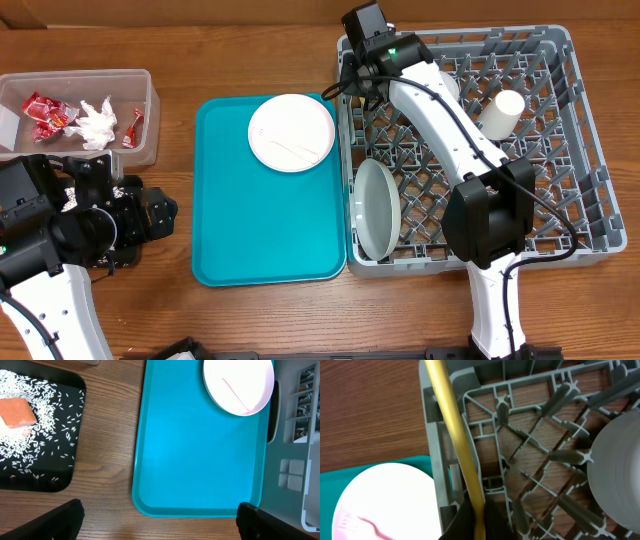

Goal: Sort waste into correct bins and load items into the dishwasher rack
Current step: 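Carry the yellow spoon right into the rack and release it, then move the right gripper left back over the white fork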

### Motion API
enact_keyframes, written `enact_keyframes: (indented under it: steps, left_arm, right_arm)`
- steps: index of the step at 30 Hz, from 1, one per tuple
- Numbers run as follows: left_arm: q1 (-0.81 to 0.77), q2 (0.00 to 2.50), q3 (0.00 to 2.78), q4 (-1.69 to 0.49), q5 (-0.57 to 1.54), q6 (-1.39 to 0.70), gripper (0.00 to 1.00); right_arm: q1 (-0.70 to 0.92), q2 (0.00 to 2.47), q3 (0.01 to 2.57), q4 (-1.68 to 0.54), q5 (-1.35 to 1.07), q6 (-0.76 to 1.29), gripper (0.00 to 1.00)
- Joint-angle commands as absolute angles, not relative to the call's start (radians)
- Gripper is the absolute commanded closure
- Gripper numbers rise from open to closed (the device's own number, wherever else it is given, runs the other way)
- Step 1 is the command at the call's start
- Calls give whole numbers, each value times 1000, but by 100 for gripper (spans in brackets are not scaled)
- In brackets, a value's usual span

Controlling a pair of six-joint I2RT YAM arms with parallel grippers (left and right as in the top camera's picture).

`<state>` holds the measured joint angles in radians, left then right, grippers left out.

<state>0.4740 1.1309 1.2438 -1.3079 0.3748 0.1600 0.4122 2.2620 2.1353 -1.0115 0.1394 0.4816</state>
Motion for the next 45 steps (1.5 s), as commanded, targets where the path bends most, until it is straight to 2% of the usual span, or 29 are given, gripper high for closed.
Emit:
enact_keyframes:
  steps: [1,10,12,14,17,27,32,37,41,45]
  left_arm:
    - [481,1132,1237,-1304,385,168,0]
    - [481,1132,1237,-1304,385,168,0]
    - [481,1132,1237,-1304,385,168,0]
    - [481,1132,1237,-1304,385,168,0]
    - [481,1132,1237,-1304,385,168,0]
    - [481,1137,1237,-1304,385,168,0]
    - [479,1139,1237,-1304,385,168,0]
    - [479,1139,1237,-1304,385,168,0]
    - [479,1139,1237,-1304,385,168,0]
    - [479,1139,1237,-1304,385,168,0]
  right_arm:
    - [410,2241,2132,-1013,157,503,96]
    - [410,2241,2112,-1024,157,506,89]
    - [410,2241,2111,-1024,156,506,76]
    - [410,2241,2111,-1024,156,506,52]
    - [410,2241,2111,-1027,155,506,43]
    - [421,2189,2163,-1087,35,461,44]
    - [456,2164,2163,-1043,-189,212,44]
    - [516,2181,2143,-1022,-222,-16,42]
    - [578,2220,2104,-955,-218,-111,16]
    - [624,2278,2093,-912,-123,-131,10]
